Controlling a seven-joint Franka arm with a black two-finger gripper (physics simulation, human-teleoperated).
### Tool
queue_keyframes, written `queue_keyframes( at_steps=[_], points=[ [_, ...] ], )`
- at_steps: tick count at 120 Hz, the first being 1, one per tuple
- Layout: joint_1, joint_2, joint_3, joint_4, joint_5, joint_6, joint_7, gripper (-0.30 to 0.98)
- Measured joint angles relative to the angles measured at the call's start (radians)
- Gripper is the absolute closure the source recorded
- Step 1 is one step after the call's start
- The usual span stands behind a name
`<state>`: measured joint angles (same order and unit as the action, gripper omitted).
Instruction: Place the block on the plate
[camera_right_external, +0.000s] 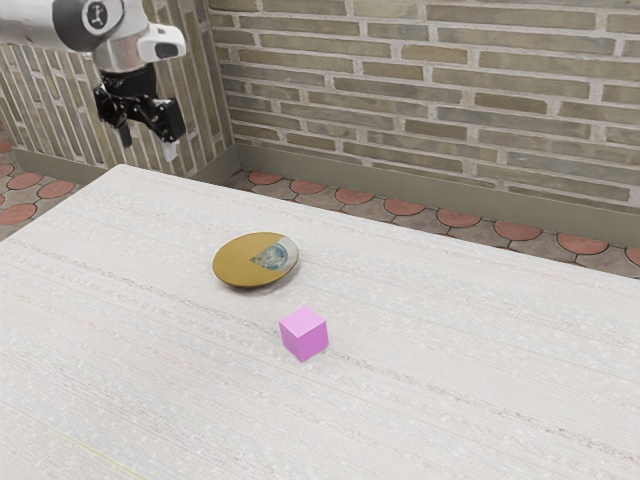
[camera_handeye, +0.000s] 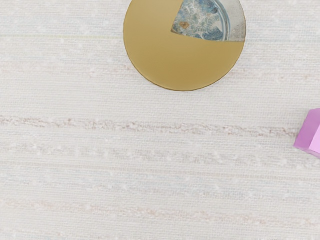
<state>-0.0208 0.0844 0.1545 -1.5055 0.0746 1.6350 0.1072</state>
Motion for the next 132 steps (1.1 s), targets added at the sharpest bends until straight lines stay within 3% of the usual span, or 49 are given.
queue_keyframes(
  at_steps=[56,98,132],
  points=[
    [-0.179,0.001,-0.013,-0.261,0.009,0.206,0.032,0.0],
    [-0.242,0.021,-0.029,-0.403,0.001,0.364,-0.001,0.0],
    [-0.259,0.088,-0.037,-0.42,-0.019,0.436,-0.025,0.0]
  ],
)
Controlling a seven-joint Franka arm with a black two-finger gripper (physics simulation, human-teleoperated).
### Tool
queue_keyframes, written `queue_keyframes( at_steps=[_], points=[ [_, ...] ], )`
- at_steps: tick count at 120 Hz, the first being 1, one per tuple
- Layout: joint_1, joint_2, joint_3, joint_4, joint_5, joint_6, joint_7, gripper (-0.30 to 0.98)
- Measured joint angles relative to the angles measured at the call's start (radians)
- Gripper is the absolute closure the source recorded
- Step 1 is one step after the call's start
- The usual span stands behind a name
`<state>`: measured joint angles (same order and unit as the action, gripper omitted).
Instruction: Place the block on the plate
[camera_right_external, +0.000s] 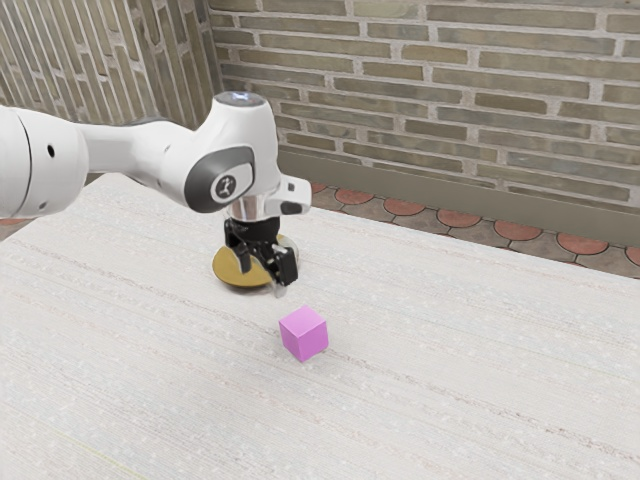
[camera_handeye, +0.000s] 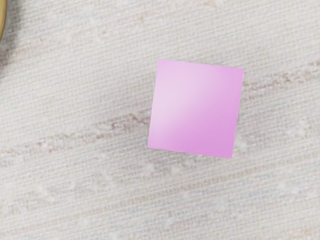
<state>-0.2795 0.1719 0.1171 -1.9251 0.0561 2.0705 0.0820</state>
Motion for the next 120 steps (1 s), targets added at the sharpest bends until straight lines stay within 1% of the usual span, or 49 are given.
queue_keyframes(
  at_steps=[17,43,80,120],
  points=[
    [-0.001,0.026,-0.003,-0.013,-0.006,0.03,-0.006,0.0],
    [-0.015,0.081,-0.005,-0.021,-0.035,0.081,-0.006,0.0],
    [0.006,0.195,-0.013,0.05,-0.046,0.125,0.025,0.0],
    [0.008,0.23,-0.028,0.063,-0.053,0.145,0.054,0.0]
  ],
)
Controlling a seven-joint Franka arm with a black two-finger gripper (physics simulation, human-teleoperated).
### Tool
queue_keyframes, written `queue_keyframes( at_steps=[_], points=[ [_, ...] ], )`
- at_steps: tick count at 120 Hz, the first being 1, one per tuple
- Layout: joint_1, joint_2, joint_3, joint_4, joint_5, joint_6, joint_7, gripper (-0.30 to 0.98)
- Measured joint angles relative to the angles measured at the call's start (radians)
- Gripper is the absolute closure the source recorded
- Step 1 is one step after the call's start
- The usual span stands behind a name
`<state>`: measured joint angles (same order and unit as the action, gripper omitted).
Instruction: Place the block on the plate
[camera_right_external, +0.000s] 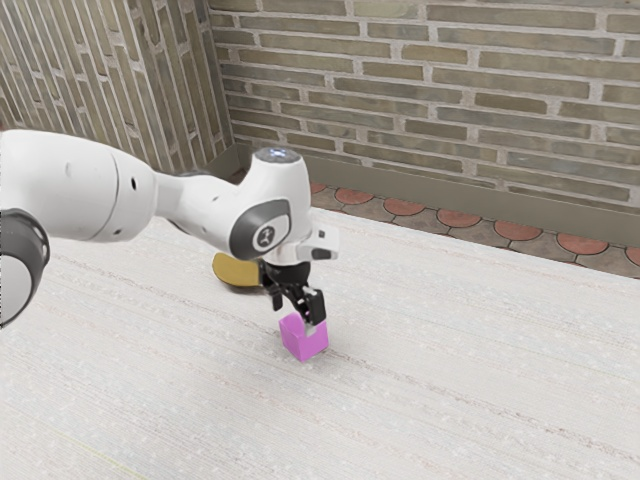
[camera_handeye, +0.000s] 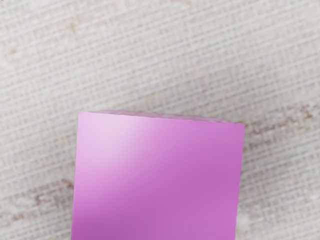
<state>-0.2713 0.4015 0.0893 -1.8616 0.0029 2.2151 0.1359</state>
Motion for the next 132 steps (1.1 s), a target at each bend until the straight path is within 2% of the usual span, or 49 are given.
queue_keyframes(
  at_steps=[65,108,132],
  points=[
    [0.05,0.104,-0.044,0.066,-0.014,0.008,0.037,0.01],
    [0.057,0.136,-0.056,0.101,-0.012,0.01,0.059,0.23],
    [0.057,0.136,-0.055,0.111,-0.011,0.011,0.067,0.28]
  ],
)
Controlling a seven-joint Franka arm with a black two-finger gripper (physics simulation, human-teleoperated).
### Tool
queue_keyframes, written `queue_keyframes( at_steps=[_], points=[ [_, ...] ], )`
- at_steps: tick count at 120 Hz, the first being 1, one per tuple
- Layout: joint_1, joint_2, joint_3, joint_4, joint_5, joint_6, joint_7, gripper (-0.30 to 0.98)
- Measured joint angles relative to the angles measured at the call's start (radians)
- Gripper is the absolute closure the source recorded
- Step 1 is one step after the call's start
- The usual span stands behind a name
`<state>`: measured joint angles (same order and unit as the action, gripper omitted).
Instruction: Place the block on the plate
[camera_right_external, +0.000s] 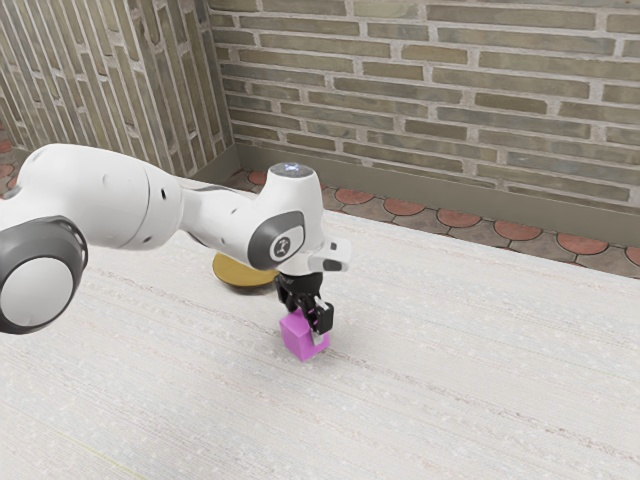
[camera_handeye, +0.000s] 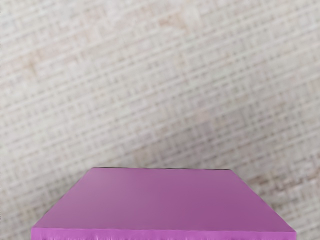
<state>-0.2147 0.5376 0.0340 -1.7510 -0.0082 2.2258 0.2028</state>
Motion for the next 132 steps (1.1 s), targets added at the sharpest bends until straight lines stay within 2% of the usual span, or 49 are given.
queue_keyframes(
  at_steps=[77,121,132],
  points=[
    [0.009,-0.052,0.004,0.026,0.007,-0.021,0.0,0.3],
    [0.13,-0.028,-0.002,0.156,0.013,-0.096,0.024,0.3],
    [0.184,-0.013,-0.028,0.182,0.019,-0.113,0.036,0.3]
  ],
)
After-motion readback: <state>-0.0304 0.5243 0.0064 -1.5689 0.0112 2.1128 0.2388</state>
